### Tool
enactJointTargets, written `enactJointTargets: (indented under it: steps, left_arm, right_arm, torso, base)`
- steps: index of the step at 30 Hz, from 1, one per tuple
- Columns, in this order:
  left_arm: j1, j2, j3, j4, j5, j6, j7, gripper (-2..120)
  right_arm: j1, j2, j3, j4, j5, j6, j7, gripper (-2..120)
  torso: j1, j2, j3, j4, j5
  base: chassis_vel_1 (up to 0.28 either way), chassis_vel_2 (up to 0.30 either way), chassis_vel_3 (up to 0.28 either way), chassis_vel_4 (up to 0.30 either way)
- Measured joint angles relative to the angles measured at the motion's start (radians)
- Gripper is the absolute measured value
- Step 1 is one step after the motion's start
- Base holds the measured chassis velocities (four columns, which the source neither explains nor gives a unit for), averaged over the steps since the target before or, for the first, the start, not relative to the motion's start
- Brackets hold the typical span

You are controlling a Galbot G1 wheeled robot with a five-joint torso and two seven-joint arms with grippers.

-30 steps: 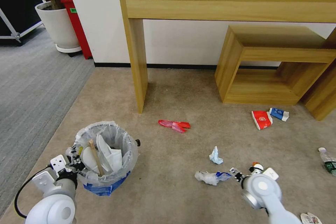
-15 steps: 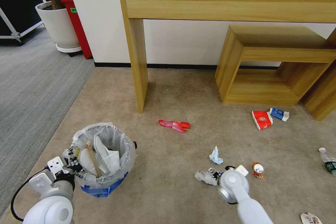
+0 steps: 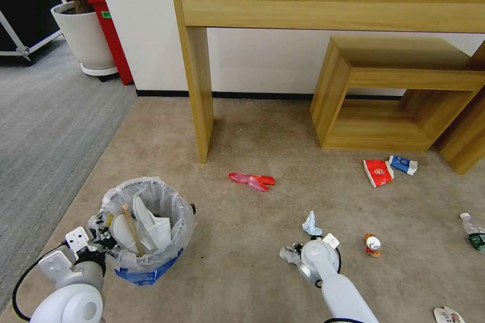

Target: Pick up the trash bin and place the garbage on the floor into it.

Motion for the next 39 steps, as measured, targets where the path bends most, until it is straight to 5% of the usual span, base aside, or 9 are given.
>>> enactJointTargets:
  steps: [12,21,26,27,31,39]
  left_arm:
    - [-0.011,0.003,0.005,0.012,-0.001,-0.001,0.0,0]
    - [-0.015,0.008,0.006,0.016,-0.006,-0.002,-0.001,0]
    - [-0.016,0.003,0.017,0.008,-0.004,-0.002,-0.001,0]
    - [-0.016,0.003,0.017,0.008,-0.004,-0.002,-0.001,0]
    - [-0.01,0.003,0.021,-0.01,-0.003,0.002,-0.002,0]
    - [-0.015,-0.003,0.037,-0.034,-0.008,0.018,-0.016,0]
  right_arm:
    - [-0.047,-0.03,0.028,0.06,-0.066,0.04,-0.078,7]
    - [-0.203,-0.176,0.083,0.449,-0.187,0.273,-0.448,0]
    - [-0.197,-0.3,0.026,0.617,-0.231,0.442,-0.68,0]
    - [-0.197,-0.3,0.026,0.617,-0.231,0.442,-0.68,0]
    - [-0.065,-0.431,-0.089,0.687,-0.248,0.593,-0.998,0]
    - [0.159,-0.56,-0.294,0.696,-0.285,0.63,-1.254,0]
  torso:
    - [0.0,0.0,0.0,0.0,0.0002]
    - [0.0,0.0,0.0,-0.0002,0.0001]
    - [0.0,0.0,0.0,-0.0001,0.0002]
    - [0.0,0.0,0.0,-0.0001,0.0002]
    - [0.0,0.0,0.0,0.0,0.0003]
    - [0.0,0.0,0.0,0.0,0.0002]
  base:
    - [0.0,0.0,0.0,0.0]
    - [0.0,0.0,0.0,0.0]
    - [0.0,0.0,0.0,0.0]
    - [0.0,0.0,0.0,0.0]
    - [0.0,0.0,0.0,0.0]
    - [0.0,0.0,0.0,0.0]
